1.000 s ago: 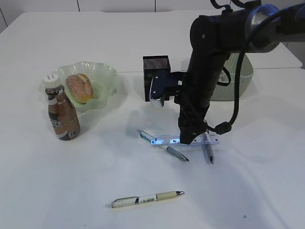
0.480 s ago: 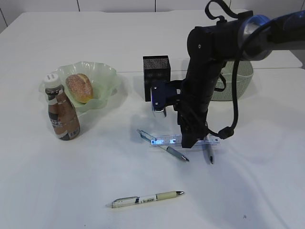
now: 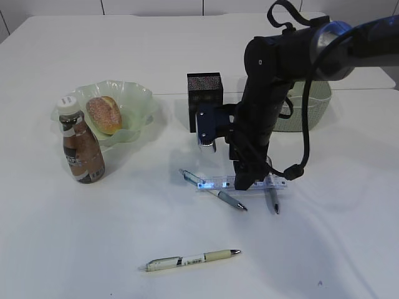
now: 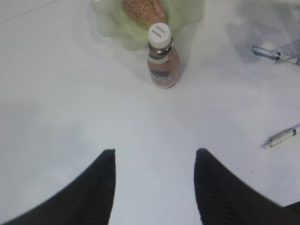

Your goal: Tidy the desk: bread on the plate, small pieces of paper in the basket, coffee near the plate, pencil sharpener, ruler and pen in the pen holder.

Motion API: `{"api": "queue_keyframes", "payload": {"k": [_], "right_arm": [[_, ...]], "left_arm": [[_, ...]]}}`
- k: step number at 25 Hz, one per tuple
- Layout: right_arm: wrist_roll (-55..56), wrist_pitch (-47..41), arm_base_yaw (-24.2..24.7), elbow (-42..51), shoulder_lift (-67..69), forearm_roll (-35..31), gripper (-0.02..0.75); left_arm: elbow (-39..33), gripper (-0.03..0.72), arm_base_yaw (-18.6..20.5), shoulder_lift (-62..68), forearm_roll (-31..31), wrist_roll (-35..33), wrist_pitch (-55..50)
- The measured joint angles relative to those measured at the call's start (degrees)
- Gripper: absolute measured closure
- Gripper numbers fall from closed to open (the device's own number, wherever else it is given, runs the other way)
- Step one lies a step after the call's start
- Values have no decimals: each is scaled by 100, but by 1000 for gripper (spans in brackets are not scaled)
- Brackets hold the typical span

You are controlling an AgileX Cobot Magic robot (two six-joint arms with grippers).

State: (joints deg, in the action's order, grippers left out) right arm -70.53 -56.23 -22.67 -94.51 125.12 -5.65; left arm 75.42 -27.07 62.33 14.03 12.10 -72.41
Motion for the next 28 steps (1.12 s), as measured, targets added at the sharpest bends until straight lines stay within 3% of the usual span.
{"api": "queue_keyframes", "payload": {"k": [28], "right_arm": [[-108,206,0,-2,357,0,152]], "left_arm": [[0,319,0,0,0,0,0]]}}
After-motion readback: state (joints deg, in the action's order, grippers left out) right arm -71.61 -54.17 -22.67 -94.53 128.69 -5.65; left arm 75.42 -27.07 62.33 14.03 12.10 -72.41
